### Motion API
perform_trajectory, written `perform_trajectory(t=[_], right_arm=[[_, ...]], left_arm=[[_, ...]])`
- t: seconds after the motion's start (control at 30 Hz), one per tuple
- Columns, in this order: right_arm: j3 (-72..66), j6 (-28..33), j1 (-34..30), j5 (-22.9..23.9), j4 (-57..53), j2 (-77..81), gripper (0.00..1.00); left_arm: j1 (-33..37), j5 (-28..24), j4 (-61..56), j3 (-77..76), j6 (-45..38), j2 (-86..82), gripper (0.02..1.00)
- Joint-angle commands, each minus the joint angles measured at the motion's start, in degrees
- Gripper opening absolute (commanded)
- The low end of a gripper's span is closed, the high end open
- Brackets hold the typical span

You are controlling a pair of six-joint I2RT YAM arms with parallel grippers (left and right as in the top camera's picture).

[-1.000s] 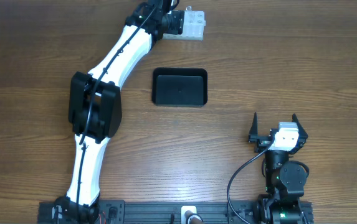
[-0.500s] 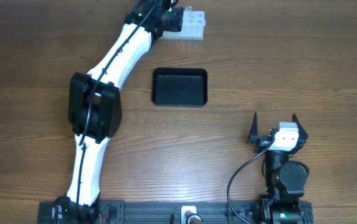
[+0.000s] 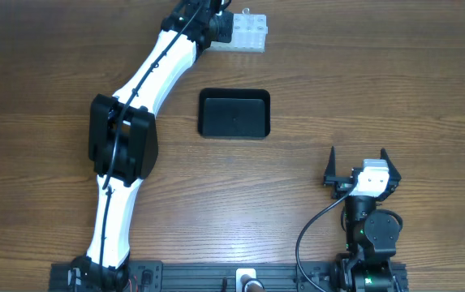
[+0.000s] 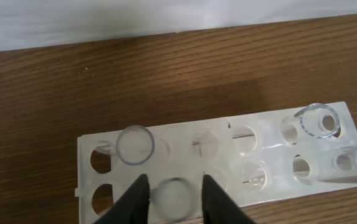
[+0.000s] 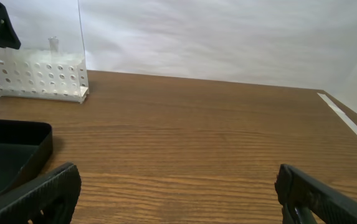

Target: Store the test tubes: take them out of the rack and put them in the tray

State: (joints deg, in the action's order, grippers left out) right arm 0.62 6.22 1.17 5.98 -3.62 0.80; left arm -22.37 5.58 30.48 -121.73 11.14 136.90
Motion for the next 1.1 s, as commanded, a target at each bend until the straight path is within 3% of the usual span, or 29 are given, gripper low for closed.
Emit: perform_trajectory(t=[0.03,1.1], right_arm=[[-0.3,0.1,0.3,-0.3,-0.2,-0.5,0.993],[-0.3,0.1,0.3,-0.3,-0.2,-0.5,0.991]], left_arm=[[0.4,0.5,0.0,-1.2,-0.4,0.7,0.185],[0.4,0.5,1.6,-1.2,-0.5,-7.4,0.042]])
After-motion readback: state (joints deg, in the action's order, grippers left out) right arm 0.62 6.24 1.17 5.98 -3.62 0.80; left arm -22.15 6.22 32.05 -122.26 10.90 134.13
